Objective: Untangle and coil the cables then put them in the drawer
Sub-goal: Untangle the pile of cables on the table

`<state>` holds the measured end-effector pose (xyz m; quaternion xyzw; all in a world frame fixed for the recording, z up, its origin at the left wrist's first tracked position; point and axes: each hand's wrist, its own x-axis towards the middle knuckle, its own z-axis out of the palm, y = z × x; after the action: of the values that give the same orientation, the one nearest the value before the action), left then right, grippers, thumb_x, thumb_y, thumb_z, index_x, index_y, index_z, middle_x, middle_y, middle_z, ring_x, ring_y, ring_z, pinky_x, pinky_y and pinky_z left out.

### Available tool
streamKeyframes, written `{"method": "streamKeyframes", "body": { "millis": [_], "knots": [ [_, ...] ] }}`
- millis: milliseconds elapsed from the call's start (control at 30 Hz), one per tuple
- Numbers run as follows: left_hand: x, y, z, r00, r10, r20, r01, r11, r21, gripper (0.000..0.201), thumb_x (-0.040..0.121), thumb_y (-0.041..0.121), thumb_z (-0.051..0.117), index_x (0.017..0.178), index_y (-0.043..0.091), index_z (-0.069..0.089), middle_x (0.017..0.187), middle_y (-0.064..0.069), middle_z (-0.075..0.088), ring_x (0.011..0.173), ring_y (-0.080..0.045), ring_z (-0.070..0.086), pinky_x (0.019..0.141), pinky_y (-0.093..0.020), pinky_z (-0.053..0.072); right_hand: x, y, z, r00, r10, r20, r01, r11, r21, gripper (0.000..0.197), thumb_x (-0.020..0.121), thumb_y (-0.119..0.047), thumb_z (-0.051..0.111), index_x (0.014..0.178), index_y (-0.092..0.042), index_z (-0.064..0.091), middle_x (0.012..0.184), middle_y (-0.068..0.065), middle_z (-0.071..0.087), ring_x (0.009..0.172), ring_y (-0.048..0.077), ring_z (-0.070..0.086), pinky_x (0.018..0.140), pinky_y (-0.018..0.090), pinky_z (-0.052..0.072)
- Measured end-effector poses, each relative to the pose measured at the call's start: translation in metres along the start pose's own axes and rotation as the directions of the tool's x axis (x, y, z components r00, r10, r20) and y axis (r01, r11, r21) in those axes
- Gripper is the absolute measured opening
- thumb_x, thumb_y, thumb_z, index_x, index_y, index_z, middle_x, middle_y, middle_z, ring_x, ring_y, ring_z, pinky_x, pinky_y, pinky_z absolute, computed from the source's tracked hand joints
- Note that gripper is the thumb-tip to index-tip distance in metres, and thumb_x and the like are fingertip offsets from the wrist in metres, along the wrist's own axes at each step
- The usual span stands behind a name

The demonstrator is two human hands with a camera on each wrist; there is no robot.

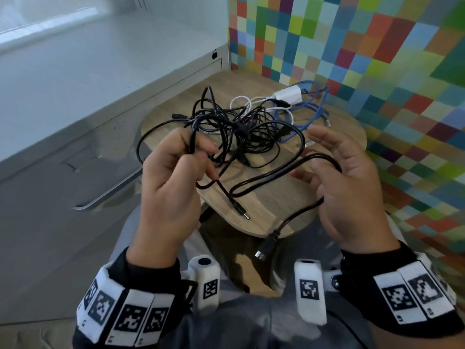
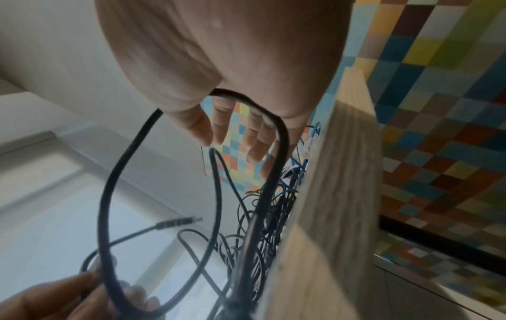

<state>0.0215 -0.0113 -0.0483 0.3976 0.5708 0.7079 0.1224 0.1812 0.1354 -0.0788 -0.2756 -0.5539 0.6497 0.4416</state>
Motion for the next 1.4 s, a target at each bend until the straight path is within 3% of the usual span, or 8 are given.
{"method": "streamKeyframes", "body": {
  "millis": [267, 400, 633, 833, 933, 1067, 1300, 1400],
  "knots": [
    [-0.002, 0.003, -0.005, 0.98, 0.106, -0.166, -0.068, 0.974, 0.217, 0.013, 0.092, 0.011, 0.073, 0.096, 0.023, 0.077, 0.076, 0.011, 0.054, 0.075, -0.014, 0.047, 0.071, -0.024, 0.041, 0.019, -0.025, -0.045, 0.996, -0.053, -0.067, 0.052, 0.999, -0.015, 0.035, 0.089, -0.006, 0.063, 0.117, -0.027, 0.068, 0.058, -0.004, 0.041, 0.041, 0.009, 0.03, 0.051, 0.028, 0.047],
    [0.001, 0.007, -0.006, 0.976, 0.148, -0.159, -0.13, 0.984, 0.122, 0.016, 0.095, 0.012, 0.072, 0.11, 0.013, 0.075, 0.064, 0.017, 0.049, 0.062, -0.009, 0.042, 0.068, -0.023, 0.044, 0.025, -0.046, -0.075, 0.955, -0.026, 0.296, 0.069, 0.988, -0.135, 0.093, 0.045, -0.009, 0.089, 0.132, -0.03, 0.062, 0.071, 0.001, 0.053, 0.058, 0.011, 0.052, 0.061, 0.022, 0.053],
    [-0.001, 0.031, 0.003, 0.982, 0.177, -0.061, -0.183, 0.976, -0.12, 0.015, 0.096, 0.007, 0.061, 0.105, 0.004, 0.072, 0.08, 0.004, 0.072, 0.062, -0.027, 0.067, 0.062, -0.023, 0.05, 0.015, -0.061, -0.078, 0.875, 0.072, 0.48, 0.116, 0.929, -0.35, 0.093, 0.051, -0.055, 0.099, 0.135, -0.034, 0.065, 0.092, 0.007, 0.069, 0.083, 0.023, 0.065, 0.08, 0.028, 0.057],
    [0.0, 0.029, -0.004, 0.989, 0.108, 0.098, -0.082, 0.968, -0.237, 0.036, 0.088, -0.001, 0.043, 0.116, 0.003, 0.066, 0.097, -0.013, 0.076, 0.086, -0.035, 0.072, 0.076, -0.03, 0.054, 0.009, -0.07, -0.037, 0.954, -0.192, 0.232, 0.258, 0.918, -0.301, 0.045, 0.075, -0.053, 0.085, 0.11, -0.029, 0.07, 0.09, 0.001, 0.066, 0.088, 0.021, 0.063, 0.084, 0.035, 0.055],
    [-0.004, 0.025, -0.006, 0.989, 0.011, 0.149, 0.029, 0.964, -0.265, 0.043, 0.085, 0.008, 0.036, 0.11, 0.0, 0.07, 0.102, -0.02, 0.074, 0.092, -0.047, 0.069, 0.078, -0.045, 0.054, 0.004, -0.075, -0.016, 0.93, -0.326, 0.17, 0.367, 0.845, -0.388, 0.02, 0.087, -0.036, 0.079, 0.098, -0.027, 0.065, 0.073, 0.016, 0.056, 0.068, 0.04, 0.056, 0.067, 0.057, 0.054],
    [-0.005, 0.026, 0.002, 0.997, 0.006, 0.072, 0.004, 0.99, -0.138, 0.016, 0.097, 0.003, 0.056, 0.104, 0.007, 0.071, 0.098, -0.015, 0.073, 0.082, -0.038, 0.074, 0.073, -0.039, 0.058, -0.008, -0.08, 0.002, 0.887, -0.411, 0.212, 0.462, 0.788, -0.407, 0.009, 0.095, -0.019, 0.074, 0.095, -0.021, 0.065, 0.064, 0.017, 0.055, 0.052, 0.035, 0.052, 0.049, 0.051, 0.046],
    [-0.005, 0.029, 0.004, 0.996, 0.04, 0.074, -0.034, 0.996, -0.086, 0.028, 0.101, -0.004, 0.044, 0.097, 0.012, 0.067, 0.086, -0.004, 0.063, 0.04, -0.024, 0.046, 0.043, -0.024, 0.039, -0.014, -0.075, 0.014, 0.753, -0.609, 0.25, 0.621, 0.53, -0.577, 0.037, 0.092, -0.014, 0.075, 0.125, -0.016, 0.059, 0.125, 0.002, 0.056, 0.123, 0.025, 0.055, 0.104, 0.036, 0.044],
    [-0.006, 0.029, 0.001, 0.994, 0.022, 0.106, -0.003, 0.984, -0.177, 0.03, 0.098, -0.003, 0.041, 0.099, 0.01, 0.069, 0.077, -0.004, 0.054, 0.042, -0.013, 0.029, 0.043, -0.026, 0.022, -0.014, -0.072, 0.011, 0.734, -0.641, 0.226, 0.625, 0.507, -0.593, 0.046, 0.092, -0.014, 0.075, 0.132, -0.016, 0.053, 0.127, -0.001, 0.053, 0.118, 0.022, 0.057, 0.096, 0.038, 0.048]
  ]
}}
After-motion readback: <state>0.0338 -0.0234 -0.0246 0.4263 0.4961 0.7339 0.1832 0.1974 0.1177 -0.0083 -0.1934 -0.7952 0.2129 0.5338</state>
